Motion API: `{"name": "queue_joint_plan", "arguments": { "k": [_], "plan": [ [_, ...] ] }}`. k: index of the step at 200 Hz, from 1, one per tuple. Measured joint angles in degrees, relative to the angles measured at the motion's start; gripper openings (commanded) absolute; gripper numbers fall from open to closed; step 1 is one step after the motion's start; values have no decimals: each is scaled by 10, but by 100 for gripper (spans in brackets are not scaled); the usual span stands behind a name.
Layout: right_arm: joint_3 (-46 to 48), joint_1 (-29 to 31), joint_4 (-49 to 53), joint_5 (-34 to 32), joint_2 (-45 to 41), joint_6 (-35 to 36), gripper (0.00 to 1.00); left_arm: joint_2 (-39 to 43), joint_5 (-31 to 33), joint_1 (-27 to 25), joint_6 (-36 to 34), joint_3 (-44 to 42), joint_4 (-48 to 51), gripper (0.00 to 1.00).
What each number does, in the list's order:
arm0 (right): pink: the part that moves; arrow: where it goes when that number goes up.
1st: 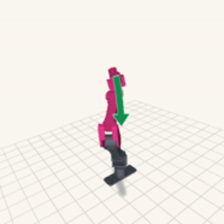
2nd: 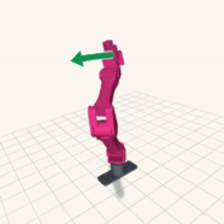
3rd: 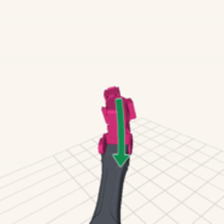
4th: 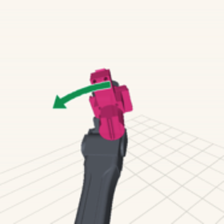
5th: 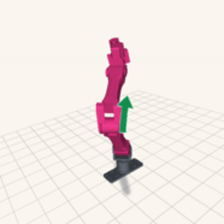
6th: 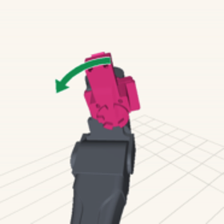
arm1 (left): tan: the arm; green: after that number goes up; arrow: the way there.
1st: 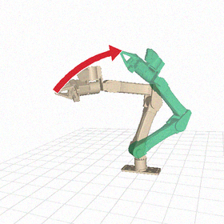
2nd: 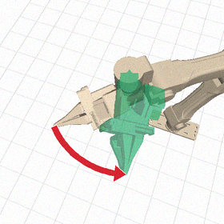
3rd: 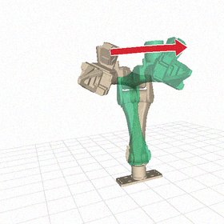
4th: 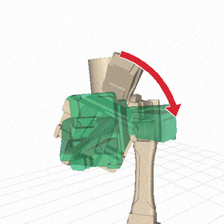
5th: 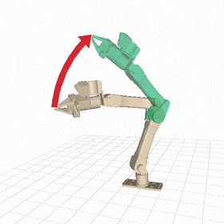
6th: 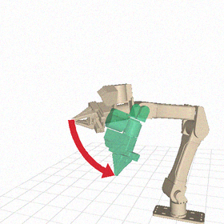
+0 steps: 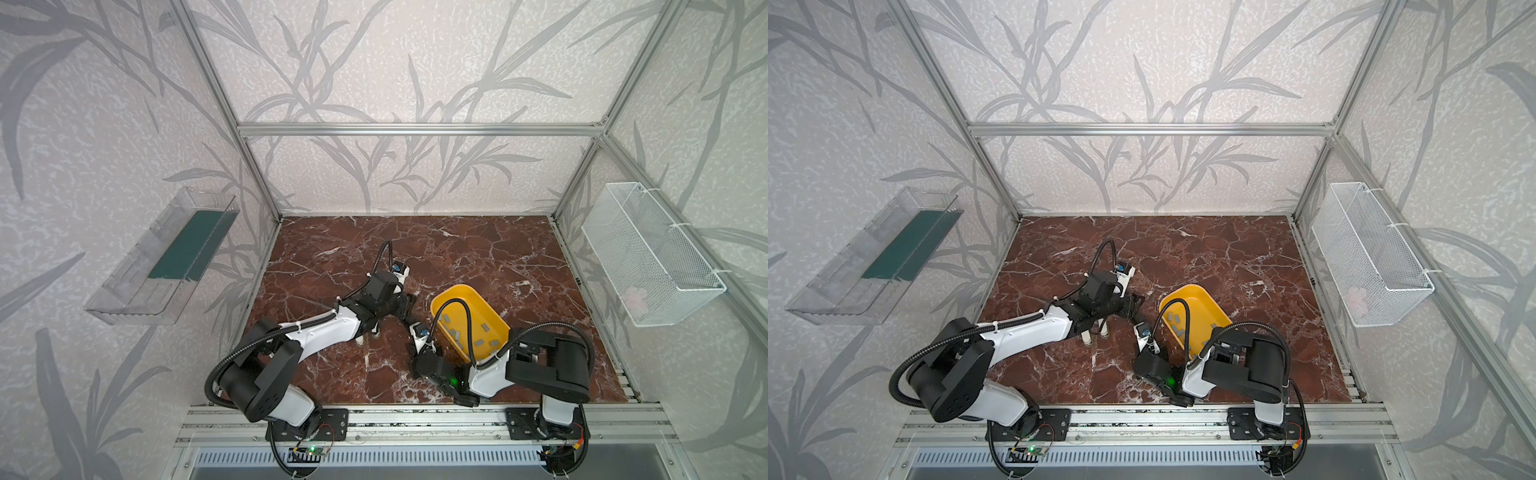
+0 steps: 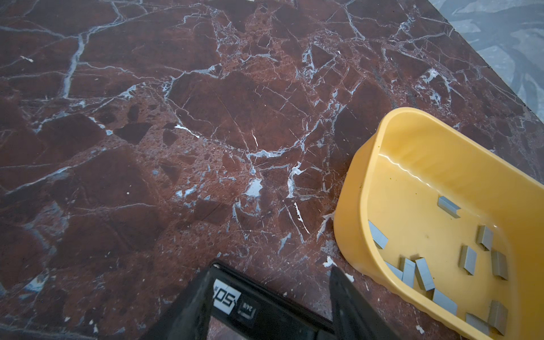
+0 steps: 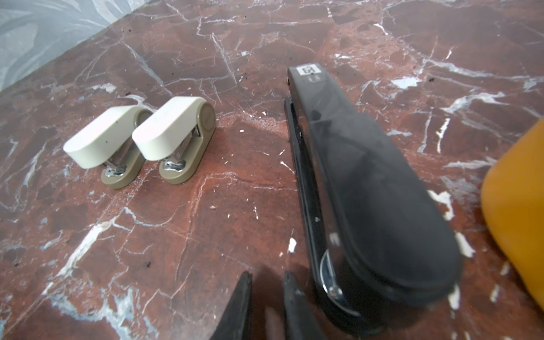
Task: Load the staples into the stapler
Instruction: 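Press the black stapler's top arm closed with both grippers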
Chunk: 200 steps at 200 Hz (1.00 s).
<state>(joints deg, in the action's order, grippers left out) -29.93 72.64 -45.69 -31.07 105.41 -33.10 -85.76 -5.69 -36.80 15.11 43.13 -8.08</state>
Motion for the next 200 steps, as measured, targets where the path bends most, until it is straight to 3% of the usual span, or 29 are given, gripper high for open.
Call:
{"name": "queue_joint_plan", "arguments": {
  "k": [57, 86, 113, 170, 200],
  "plan": [
    [-10, 0, 139, 5, -139, 40, 45, 17, 48, 0, 3, -7, 2, 62],
    [-34, -3, 191, -1, -211, 58, 57, 85, 97, 1, 10, -51, -17, 64],
    [-47, -27, 238, 5, -215, 61, 65, 144, 137, 1, 15, -91, -40, 64],
    [-88, -75, 295, 52, -131, 59, 66, 171, 170, 1, 15, -107, -60, 65],
    [-122, -76, 295, 79, -94, 59, 54, 170, 178, 1, 15, -107, -61, 65]
  ]
}}
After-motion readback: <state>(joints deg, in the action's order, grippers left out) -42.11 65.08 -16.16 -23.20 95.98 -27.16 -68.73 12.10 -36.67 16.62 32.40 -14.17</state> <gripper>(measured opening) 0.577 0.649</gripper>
